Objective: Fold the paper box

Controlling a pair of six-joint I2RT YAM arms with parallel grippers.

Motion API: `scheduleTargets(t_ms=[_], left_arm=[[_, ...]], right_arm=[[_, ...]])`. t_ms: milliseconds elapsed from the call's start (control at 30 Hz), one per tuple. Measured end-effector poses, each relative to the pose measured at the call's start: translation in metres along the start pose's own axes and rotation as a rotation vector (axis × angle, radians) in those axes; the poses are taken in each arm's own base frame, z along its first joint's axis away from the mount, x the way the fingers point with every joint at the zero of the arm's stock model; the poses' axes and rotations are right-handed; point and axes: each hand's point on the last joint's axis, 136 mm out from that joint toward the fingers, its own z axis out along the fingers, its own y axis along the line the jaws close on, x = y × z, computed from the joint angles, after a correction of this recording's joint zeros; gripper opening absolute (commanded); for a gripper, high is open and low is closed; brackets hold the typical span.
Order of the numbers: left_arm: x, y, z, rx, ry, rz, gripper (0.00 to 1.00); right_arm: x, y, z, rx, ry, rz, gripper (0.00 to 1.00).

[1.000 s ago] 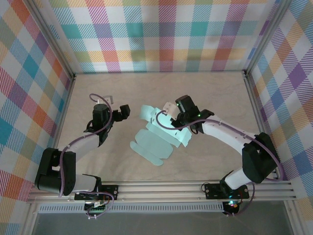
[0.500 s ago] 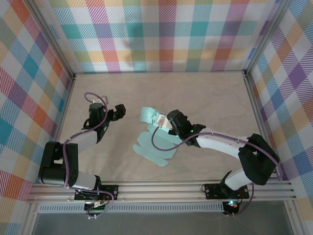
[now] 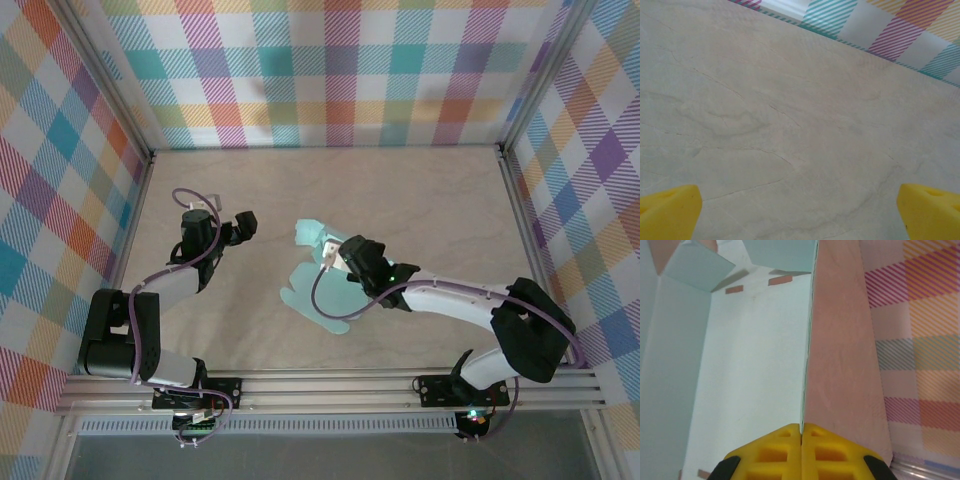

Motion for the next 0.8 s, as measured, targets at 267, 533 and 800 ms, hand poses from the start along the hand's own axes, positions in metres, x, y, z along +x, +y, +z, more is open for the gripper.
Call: scheduleTargets(t_ms=[267, 533, 800], left_arm=[[0.012, -0.005, 0.018, 0.037, 0.083, -0.001, 1.00], [0.005, -0.029, 0.046, 0.096, 0.202, 0.000, 0.97], [0.029, -0.044, 0.072, 0.107, 0.371, -0.024, 0.83]], right_arm=[[-0.004, 0.004, 0.000, 0.079, -0.047, -0.133, 0.00], [-0.012, -0.002, -0.003, 0.158, -0.096, -0.207, 0.00], [-0.017, -0.006, 0.003, 0.256, -0.113, -0.266, 0.00]])
